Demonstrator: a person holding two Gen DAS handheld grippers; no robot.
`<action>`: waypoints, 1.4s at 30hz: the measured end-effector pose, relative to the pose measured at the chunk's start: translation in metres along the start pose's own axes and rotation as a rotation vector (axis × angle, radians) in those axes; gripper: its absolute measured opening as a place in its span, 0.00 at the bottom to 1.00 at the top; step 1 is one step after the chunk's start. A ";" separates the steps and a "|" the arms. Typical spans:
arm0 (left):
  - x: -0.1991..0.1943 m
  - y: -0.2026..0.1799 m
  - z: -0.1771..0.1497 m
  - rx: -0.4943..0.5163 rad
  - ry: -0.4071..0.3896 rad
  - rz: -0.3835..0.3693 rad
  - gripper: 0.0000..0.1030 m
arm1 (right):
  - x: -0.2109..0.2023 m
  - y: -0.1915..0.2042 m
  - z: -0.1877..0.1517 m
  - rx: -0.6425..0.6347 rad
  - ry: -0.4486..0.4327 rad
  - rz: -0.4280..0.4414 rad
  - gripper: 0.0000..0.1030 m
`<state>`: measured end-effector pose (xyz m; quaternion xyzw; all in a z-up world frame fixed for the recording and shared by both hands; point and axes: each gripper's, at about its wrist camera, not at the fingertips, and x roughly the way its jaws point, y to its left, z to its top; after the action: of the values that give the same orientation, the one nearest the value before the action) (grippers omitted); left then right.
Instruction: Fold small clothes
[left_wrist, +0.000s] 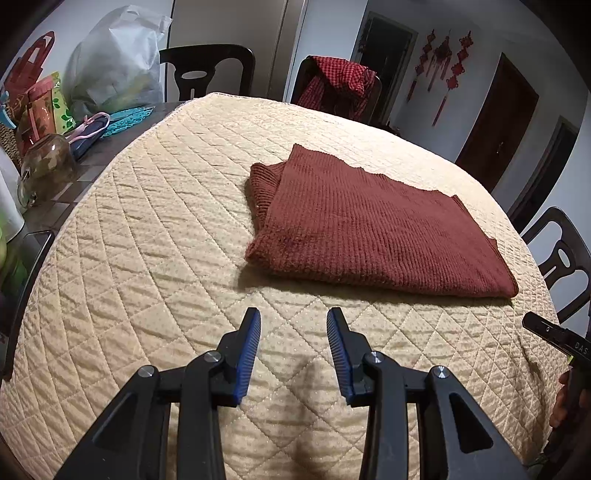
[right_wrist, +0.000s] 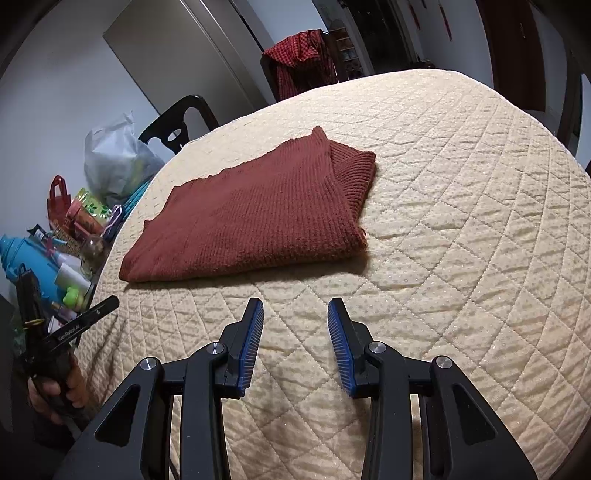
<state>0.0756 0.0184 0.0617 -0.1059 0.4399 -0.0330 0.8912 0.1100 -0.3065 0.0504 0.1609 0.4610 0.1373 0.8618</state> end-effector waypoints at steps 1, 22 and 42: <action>0.001 0.001 0.001 -0.001 0.000 -0.002 0.39 | 0.001 0.000 0.000 0.003 0.001 0.001 0.36; 0.031 0.018 0.021 -0.088 0.016 -0.066 0.47 | 0.026 -0.028 0.021 0.185 0.012 0.111 0.45; 0.055 0.035 0.045 -0.225 -0.028 -0.119 0.28 | 0.042 -0.048 0.046 0.335 -0.035 0.152 0.21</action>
<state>0.1440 0.0513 0.0378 -0.2314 0.4212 -0.0349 0.8762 0.1756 -0.3407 0.0232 0.3387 0.4489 0.1207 0.8180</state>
